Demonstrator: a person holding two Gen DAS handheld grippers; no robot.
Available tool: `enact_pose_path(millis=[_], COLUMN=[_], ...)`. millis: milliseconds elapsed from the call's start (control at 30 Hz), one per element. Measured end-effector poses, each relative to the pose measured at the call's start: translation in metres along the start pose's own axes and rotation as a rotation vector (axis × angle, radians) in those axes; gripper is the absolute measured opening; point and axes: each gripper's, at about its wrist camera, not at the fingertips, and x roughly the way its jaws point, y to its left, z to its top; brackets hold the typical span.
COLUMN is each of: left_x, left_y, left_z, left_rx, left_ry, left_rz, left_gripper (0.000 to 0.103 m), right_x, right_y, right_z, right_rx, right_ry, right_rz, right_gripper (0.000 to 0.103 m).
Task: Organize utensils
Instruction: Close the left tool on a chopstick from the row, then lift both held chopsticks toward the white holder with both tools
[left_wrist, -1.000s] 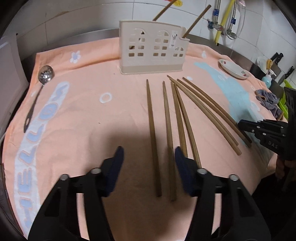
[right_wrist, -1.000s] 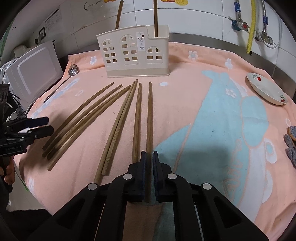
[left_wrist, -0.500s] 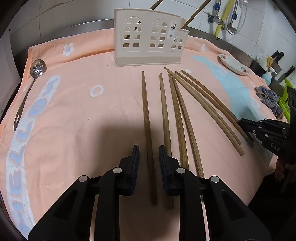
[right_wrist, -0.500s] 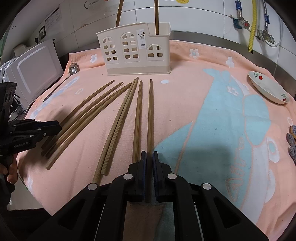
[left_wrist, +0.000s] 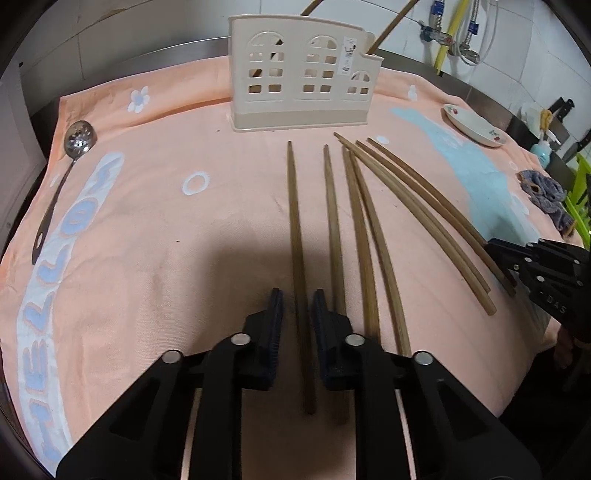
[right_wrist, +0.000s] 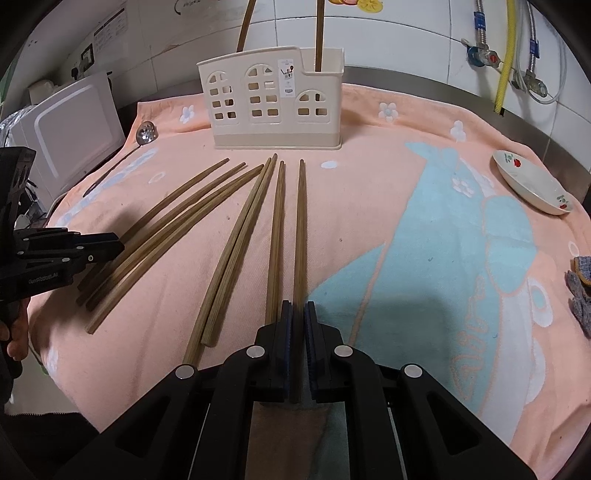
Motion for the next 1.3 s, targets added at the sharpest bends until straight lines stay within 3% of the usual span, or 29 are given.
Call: enact_pose_path(millis=[467,567,1300], left_x=[0.003,0.002,-0.064], left_y=[-0.001,-0.002,-0.008], left_z=[0.005,0.007,0.066], left_rx=[0.021,0.022,0.04], left_ry=[0.042,0.041,-0.21], left_rz=[0.01,0.005,-0.042], left_gripper=[0.011,0.007,0.006], right_x=[-0.027,-0.037,-0.084], right_y=[0.01,0.01,0.019], right_z=[0.009,0.016,0.091], right_rx=[-0.033,-0.036,-0.075], right_ry=[-0.085,-0.116,-0.311], right_rz=[0.0,0.001,0.055], right_gripper=[0.007,0.007,0.007])
